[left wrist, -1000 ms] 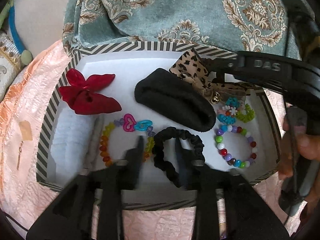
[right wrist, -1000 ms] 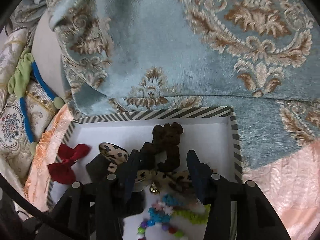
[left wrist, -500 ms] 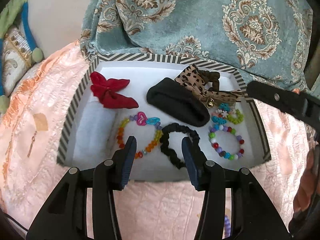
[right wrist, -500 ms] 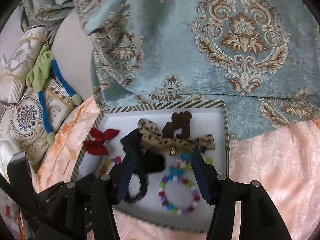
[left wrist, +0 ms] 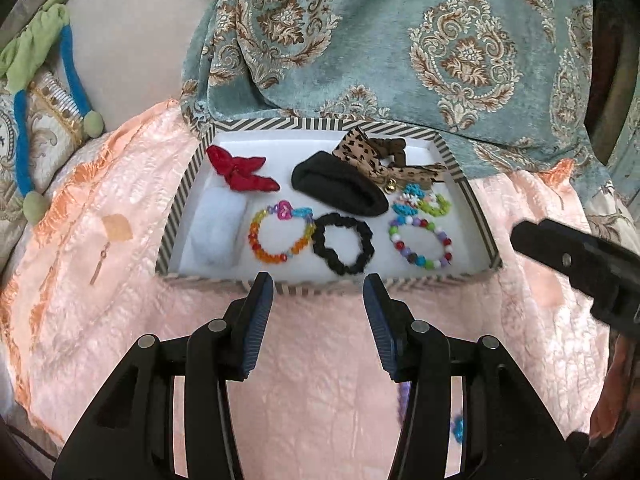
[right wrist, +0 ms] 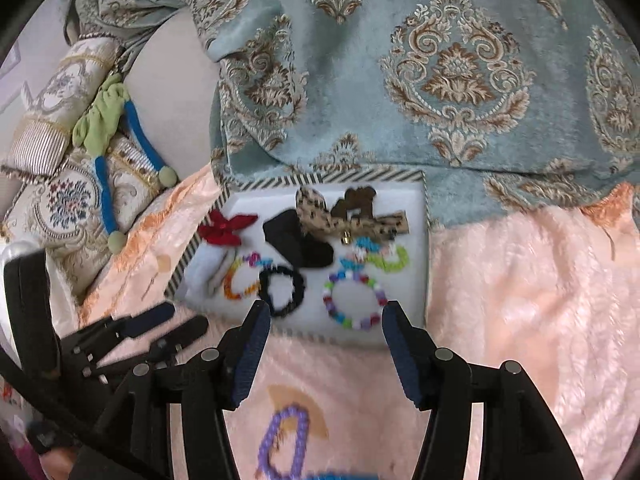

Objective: Organize jewelry
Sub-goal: 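Withdraw both open grippers from the tray to the bead bracelets, then grasp the purple bead bracelet with the left gripper while the right grasps the blue bead bracelet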

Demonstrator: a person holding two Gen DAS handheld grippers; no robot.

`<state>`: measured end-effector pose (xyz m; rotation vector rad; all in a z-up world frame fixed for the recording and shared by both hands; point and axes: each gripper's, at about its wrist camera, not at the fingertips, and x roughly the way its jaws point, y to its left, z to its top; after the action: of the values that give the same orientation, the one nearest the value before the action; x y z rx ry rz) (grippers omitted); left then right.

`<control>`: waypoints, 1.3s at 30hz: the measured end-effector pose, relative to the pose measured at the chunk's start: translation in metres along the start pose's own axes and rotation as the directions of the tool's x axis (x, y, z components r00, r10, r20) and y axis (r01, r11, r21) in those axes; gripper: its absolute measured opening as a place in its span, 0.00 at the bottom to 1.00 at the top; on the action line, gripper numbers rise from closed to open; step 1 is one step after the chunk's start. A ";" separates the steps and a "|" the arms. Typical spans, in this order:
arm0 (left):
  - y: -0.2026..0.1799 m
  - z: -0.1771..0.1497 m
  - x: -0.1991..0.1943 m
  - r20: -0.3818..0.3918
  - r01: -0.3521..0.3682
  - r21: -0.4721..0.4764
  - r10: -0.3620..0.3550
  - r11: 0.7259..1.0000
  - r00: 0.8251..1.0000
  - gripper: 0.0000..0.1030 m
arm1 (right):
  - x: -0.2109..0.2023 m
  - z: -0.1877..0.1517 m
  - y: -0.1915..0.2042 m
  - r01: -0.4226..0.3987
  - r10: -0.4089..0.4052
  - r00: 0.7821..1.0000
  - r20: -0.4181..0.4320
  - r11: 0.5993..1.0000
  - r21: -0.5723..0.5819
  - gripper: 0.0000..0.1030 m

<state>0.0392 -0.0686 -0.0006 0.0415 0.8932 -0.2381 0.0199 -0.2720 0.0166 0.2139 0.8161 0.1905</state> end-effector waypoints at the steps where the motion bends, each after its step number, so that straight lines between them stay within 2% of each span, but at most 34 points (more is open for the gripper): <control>1: 0.000 -0.003 -0.003 -0.004 0.005 -0.003 -0.005 1.000 1.000 0.45 | -0.004 -0.007 0.000 0.007 -0.007 1.000 -0.003 1.000 -0.004 0.55; 9: -0.003 -0.034 -0.009 -0.068 0.031 -0.006 -0.031 1.000 0.997 0.45 | -0.022 -0.057 -0.014 0.025 -0.025 0.998 -0.061 1.000 0.010 0.55; 14: 0.000 -0.051 -0.008 -0.107 0.054 -0.042 -0.058 0.998 0.993 0.45 | -0.024 -0.085 -0.025 0.037 -0.032 0.994 -0.100 0.999 0.039 0.55; 18: -0.002 -0.058 -0.011 -0.118 0.061 -0.046 -0.066 0.997 0.991 0.46 | -0.026 -0.106 -0.028 0.048 -0.042 0.992 -0.119 0.998 0.047 0.55; 20: -0.003 -0.061 -0.011 -0.128 0.070 -0.051 -0.076 0.996 0.989 0.48 | -0.024 -0.115 -0.027 0.071 -0.065 0.988 -0.139 0.997 0.036 0.55; 23: -0.006 -0.068 -0.011 -0.146 0.102 -0.073 -0.112 0.992 0.983 0.58 | -0.021 -0.126 -0.030 0.090 -0.084 0.984 -0.156 0.996 0.029 0.55; 27: -0.013 -0.074 -0.003 -0.183 0.120 -0.077 -0.133 0.990 0.974 0.59 | -0.014 -0.133 -0.029 0.114 -0.113 0.980 -0.164 0.994 -0.004 0.54; 35: -0.031 -0.078 0.019 -0.210 0.105 -0.037 -0.110 0.994 0.971 0.59 | 0.002 -0.140 -0.029 0.124 -0.129 0.979 -0.156 0.991 -0.043 0.37; 37: -0.037 -0.078 0.025 -0.214 0.095 -0.026 -0.098 0.995 0.972 0.59 | 0.003 -0.142 -0.028 0.132 -0.139 0.980 -0.145 0.990 -0.054 0.29; 39: -0.042 -0.079 0.032 -0.218 0.087 -0.012 -0.088 0.996 0.972 0.59 | 0.001 -0.143 -0.031 0.141 -0.147 0.981 -0.129 0.988 -0.055 0.16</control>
<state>-0.0115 -0.1047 -0.0728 0.0264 1.1156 -0.3193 -0.0823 -0.2850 -0.0871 0.0991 0.9551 0.0872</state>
